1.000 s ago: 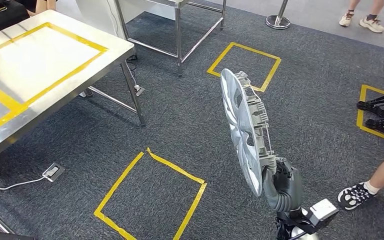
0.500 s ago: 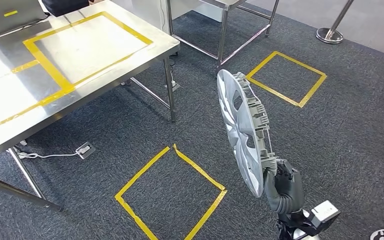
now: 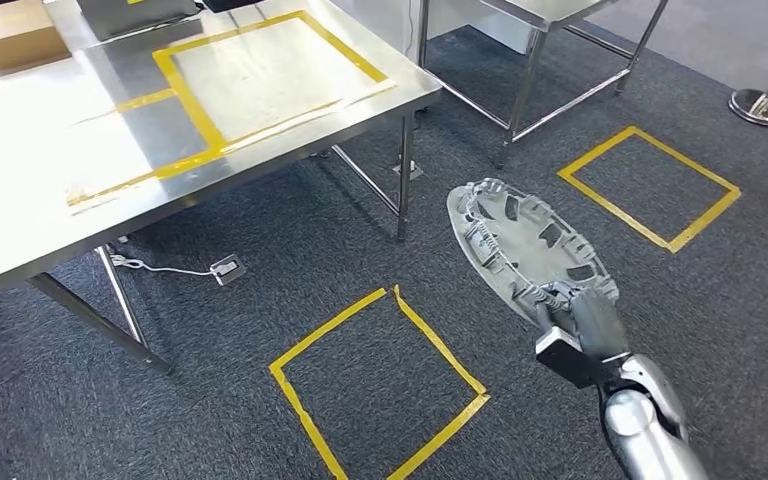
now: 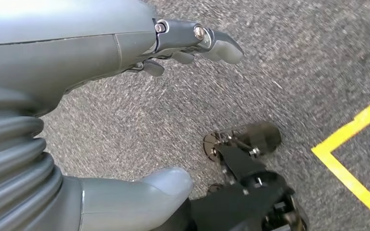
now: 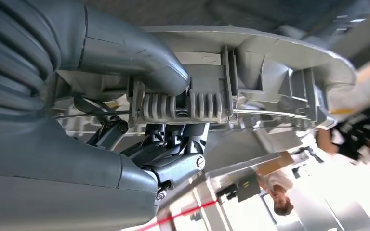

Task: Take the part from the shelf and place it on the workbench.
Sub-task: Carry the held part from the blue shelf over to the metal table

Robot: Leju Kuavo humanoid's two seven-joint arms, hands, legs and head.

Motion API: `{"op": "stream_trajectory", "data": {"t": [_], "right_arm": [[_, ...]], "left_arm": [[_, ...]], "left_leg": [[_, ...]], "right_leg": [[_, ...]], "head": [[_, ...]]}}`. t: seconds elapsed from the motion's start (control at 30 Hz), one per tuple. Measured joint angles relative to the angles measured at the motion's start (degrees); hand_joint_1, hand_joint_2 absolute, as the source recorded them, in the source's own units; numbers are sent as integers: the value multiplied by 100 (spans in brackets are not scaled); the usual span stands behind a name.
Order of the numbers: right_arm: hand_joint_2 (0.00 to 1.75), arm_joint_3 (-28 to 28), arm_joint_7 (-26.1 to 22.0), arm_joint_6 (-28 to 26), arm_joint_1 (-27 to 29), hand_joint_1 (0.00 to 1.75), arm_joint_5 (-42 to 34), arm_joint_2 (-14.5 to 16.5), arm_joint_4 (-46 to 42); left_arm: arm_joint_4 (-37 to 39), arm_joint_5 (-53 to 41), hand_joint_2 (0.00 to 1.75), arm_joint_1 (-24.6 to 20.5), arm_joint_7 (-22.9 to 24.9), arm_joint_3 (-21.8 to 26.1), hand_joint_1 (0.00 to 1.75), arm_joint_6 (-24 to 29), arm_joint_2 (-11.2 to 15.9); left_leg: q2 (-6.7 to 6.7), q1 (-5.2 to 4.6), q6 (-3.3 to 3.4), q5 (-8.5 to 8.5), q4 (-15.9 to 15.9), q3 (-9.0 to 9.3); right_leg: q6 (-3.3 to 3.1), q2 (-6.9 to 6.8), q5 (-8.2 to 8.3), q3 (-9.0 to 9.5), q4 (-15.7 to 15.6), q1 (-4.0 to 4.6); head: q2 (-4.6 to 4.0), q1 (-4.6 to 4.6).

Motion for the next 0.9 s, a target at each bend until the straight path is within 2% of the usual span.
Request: {"op": "stream_trajectory", "data": {"t": [0.03, 0.07, 0.1, 0.17, 0.2, 0.23, 0.27, 0.3, 0.33, 0.4, 0.47, 0.53, 0.57, 0.6, 0.67, 0.7, 0.73, 0.77, 0.8, 0.83, 0.9], "right_arm": [[175, 58, 92, -75, -235, 175, 227, -141, 238], [175, 138, 191, -151, -480, 175, 465, -281, 500], [175, 227, 283, -218, -716, 175, 682, -417, 764], [175, 411, 452, -334, -1152, 175, 1064, -682, 1322], [175, 497, 526, -384, -1341, 175, 1213, -804, 1590], [175, 581, 599, -432, -1518, 175, 1353, -913, 1841], [175, 667, 677, -483, -1679, 175, 1490, -1006, 2068], [175, 751, 757, -537, -1820, 175, 1623, -1081, 2260], [175, 834, 836, -593, -1948, 175, 1751, -1143, 2422], [175, 1008, 980, -745, -2197, 175, 1975, -1230, 2709], [175, 1166, 1108, -952, -2384, 175, 2140, -1285, 2908], [175, 1290, 1221, -1150, -2494, 175, 2248, -1306, 2987], [175, 1338, 1268, -1226, -2539, 175, 2294, -1309, 3003], [175, 1381, 1314, -1305, -2569, 175, 2351, -1309, 3013], [175, 1460, 1456, -1535, -2556, 175, 2587, -1320, 3007], [175, 1501, 1555, -1684, -2505, 175, 2763, -1327, 2972], [175, 1542, 1659, -1828, -2427, 175, 2955, -1332, 2900], [175, 1579, 1749, -1947, -2327, 175, 3141, -1334, 2785], [175, 1612, 1812, -2028, -2215, 175, 3285, -1331, 2644], [175, 1644, 1853, -2074, -2107, 175, 3389, -1327, 2494], [175, 1706, 1883, -2097, -1937, 175, 3485, -1319, 2254]], "left_arm": [[2, 0, 175, 6, 10, 1, 0, 0, -2], [3, -1, 175, 9, 21, 1, 0, 0, -4], [4, -2, 175, 6, 28, 2, 0, 0, -8], [9, -7, 175, -13, 35, 2, 0, 0, -23], [12, -11, 175, -20, 35, 2, 0, -1, -32], [15, -18, 175, -20, 36, 2, 0, -2, -39], [16, -24, 175, -11, 36, 2, 0, -4, -43], [17, -28, 175, -1, 37, 2, 0, -8, -44], [18, -31, 175, 7, 36, 2, 0, -10, -47], [20, -28, 175, 7, 30, 2, 0, -13, -52], [20, -17, 175, 0, 16, 3, 0, -13, -51], [21, -5, 175, 24, 6, 7, 0, -13, -45], [23, -3, 175, 45, 3, 9, 0, -12, -45], [24, -2, 175, 57, 1, 10, 0, -11, -44], [26, -1, 175, 54, -3, 12, 0, -6, -47], [26, 0, 175, 45, -4, 13, 0, -2, -49], [27, 0, 175, 41, 0, 13, 0, 3, -51], [29, 0, 175, 45, 6, 13, 0, 7, -55], [31, 0, 175, 53, 13, 13, 0, 9, -57], [31, 0, 175, 59, 19, 13, 0, 11, -57], [31, 0, 175, 52, 22, 13, 0, 16, -52]], "left_leg": [[-67, 4, 47, 17, -13, -9], [-135, 12, 91, 38, -30, -13], [-202, 24, 131, 60, -49, -11], [-351, 30, 181, 87, -61, -14], [-437, 26, 195, 93, -57, -19], [-532, 21, 200, 96, -51, -21], [-631, 19, 201, 97, -40, -22], [-727, 20, 199, 96, -25, -23], [-819, 24, 189, 93, -6, -24], [-980, 21, 138, 90, 42, -64], [-1123, 23, 48, 120, 54, -136], [-1237, 34, -40, 164, 25, -187], [-1167, 23, -72, 146, 48, -213], [-1013, 9, -98, 73, 164, -271], [-589, -7, -129, -249, 746, -538], [-464, -1, -136, -424, 1128, -714], [-403, 5, -139, -535, 1434, -852], [-374, 6, -137, -548, 1566, -903], [-353, 3, -124, -455, 1475, -839], [-308, -7, -96, -289, 1179, -669], [-59, -73, 10, -23, 419, -258]], "right_leg": [[44, 17, -9, 3, 1, -16], [80, 131, -56, -17, 53, -38], [107, 300, -159, -81, 202, -55], [130, 648, -477, -377, 826, -69], [133, 711, -618, -564, 1197, -65], [133, 735, -675, -714, 1466, -61], [129, 745, -625, -785, 1552, -62], [123, 757, -464, -752, 1413, -67], [117, 798, -236, -631, 1095, -78], [112, 1036, 56, -355, 423, -119], [95, 1180, 73, -259, 158, -128], [35, 1062, 84, -261, 129, -122], [-4, 996, 95, -254, 118, -129], [-49, 927, 107, -247, 104, -135], [-116, 776, 108, -232, 89, -113], [-141, 691, 100, -226, 90, -92], [-154, 604, 91, -218, 91, -74], [-163, 523, 82, -208, 91, -59], [-168, 448, 70, -194, 92, -45], [-168, 376, 55, -174, 92, -31], [-140, 236, 15, -132, 97, 5]], "head": [[0, 4], [0, 10], [0, 19], [0, 43], [0, 53], [0, 61], [0, 67], [0, 73], [0, 78], [0, 84], [0, 84], [0, 83], [0, 74], [0, 49], [0, -1], [0, -17], [0, -17], [0, -17], [0, -18], [0, -19], [0, -22]]}}
